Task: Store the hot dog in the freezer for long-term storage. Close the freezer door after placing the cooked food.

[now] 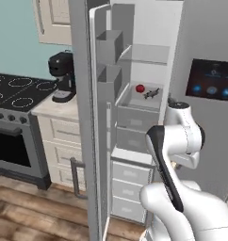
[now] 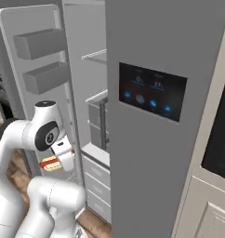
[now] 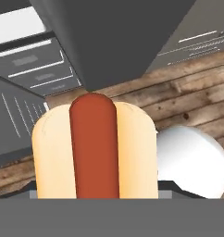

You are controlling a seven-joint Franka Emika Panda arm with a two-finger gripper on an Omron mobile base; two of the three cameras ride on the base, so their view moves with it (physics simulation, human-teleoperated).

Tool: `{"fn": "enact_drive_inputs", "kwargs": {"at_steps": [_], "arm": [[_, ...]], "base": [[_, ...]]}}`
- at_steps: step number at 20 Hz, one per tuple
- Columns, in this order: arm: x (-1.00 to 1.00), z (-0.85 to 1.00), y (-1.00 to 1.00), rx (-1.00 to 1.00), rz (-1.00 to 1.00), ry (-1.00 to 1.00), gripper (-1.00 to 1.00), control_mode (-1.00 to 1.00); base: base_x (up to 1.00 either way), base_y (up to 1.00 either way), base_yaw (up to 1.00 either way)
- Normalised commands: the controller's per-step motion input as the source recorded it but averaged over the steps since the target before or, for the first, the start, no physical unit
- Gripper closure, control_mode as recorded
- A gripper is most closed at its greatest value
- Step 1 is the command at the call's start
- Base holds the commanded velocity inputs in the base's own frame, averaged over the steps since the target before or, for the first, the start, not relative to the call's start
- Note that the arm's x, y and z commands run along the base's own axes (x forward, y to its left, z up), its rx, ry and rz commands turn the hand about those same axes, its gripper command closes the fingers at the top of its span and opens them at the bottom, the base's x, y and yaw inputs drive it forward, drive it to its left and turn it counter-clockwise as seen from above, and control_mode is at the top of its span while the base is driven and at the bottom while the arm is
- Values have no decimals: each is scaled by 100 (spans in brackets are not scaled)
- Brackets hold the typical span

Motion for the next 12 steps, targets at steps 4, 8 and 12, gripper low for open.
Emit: {"fn": "enact_drive_inputs", "kwargs": {"at_steps": [4, 8, 12], "arm": [[0, 0, 0, 0, 0, 0, 100, 100], [0, 0, 0, 0, 0, 0, 100, 100], [0, 0, 0, 0, 0, 0, 100, 100]], "base": [[25, 0, 48], [23, -4, 23], [49, 0, 8]]}}
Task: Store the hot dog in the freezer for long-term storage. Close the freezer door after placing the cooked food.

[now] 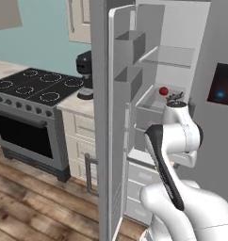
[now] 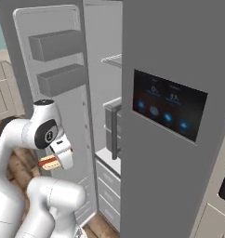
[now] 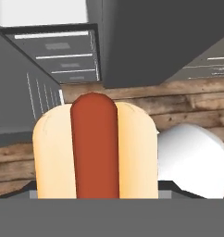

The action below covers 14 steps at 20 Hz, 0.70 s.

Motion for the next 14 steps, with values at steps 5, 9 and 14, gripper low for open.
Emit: {"fn": "enact_drive_inputs", "kwargs": {"at_steps": [5, 9, 14], "arm": [[0, 0, 0, 0, 0, 0, 100, 100], [0, 0, 0, 0, 0, 0, 100, 100], [0, 0, 0, 0, 0, 0, 100, 100]], "base": [[30, -8, 3], [39, -7, 1], [57, 0, 1]]}}
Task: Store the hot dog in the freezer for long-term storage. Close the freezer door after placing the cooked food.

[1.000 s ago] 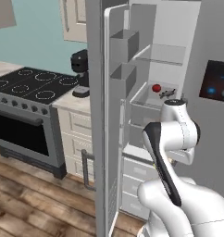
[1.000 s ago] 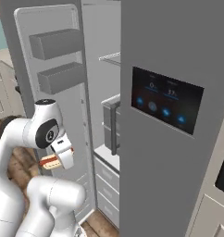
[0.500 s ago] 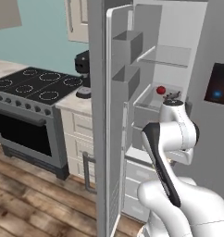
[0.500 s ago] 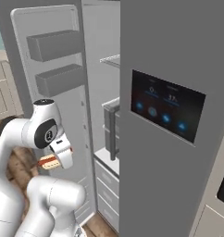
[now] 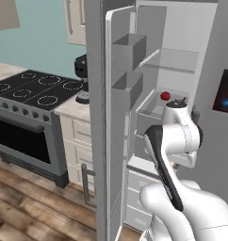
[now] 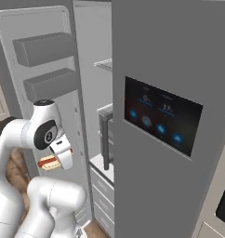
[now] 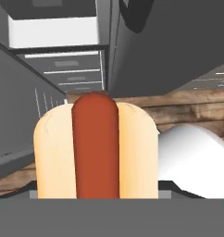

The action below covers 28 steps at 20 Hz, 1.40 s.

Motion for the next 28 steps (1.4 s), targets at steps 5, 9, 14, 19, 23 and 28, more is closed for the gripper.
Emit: {"fn": "enact_drive_inputs", "kwargs": {"at_steps": [5, 9, 14, 19, 23, 28], "arm": [[0, 0, 0, 0, 0, 0, 100, 100], [0, 0, 0, 0, 0, 0, 100, 100], [0, 0, 0, 0, 0, 0, 100, 100], [0, 0, 0, 0, 0, 0, 100, 100], [0, 0, 0, 0, 0, 0, 100, 100], [0, 0, 0, 0, 0, 0, 100, 100]], "base": [[53, 0, 0], [47, 0, 0], [64, -1, -6], [41, -3, -19], [5, 4, -10], [0, 2, 0]]}}
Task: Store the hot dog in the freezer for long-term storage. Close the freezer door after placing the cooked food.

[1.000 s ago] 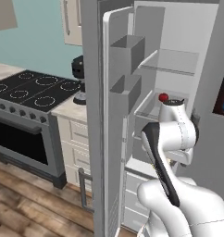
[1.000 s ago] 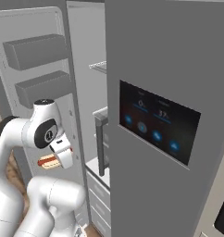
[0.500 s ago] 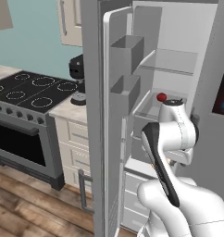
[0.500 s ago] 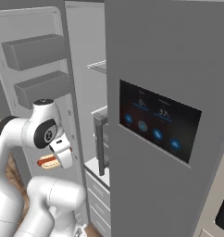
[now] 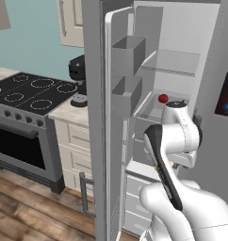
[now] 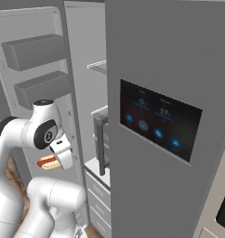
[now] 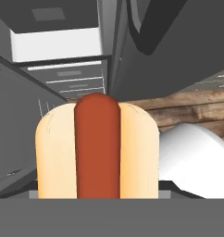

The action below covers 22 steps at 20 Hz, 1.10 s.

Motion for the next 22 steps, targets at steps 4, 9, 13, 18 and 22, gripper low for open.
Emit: {"fn": "enact_drive_inputs", "kwargs": {"at_steps": [4, 9, 13, 18, 22], "arm": [[0, 0, 0, 0, 0, 0, 100, 100], [1, 0, 0, 0, 0, -23, 100, -100], [9, 1, 0, -4, 0, -49, 100, -100], [49, 12, 0, -5, -2, -43, 100, -100], [51, 0, -33, -11, -1, -12, 100, -100]], "base": [[0, 0, 0], [0, 0, 0], [0, 0, 0], [0, 0, 0], [0, 0, 0]]}}
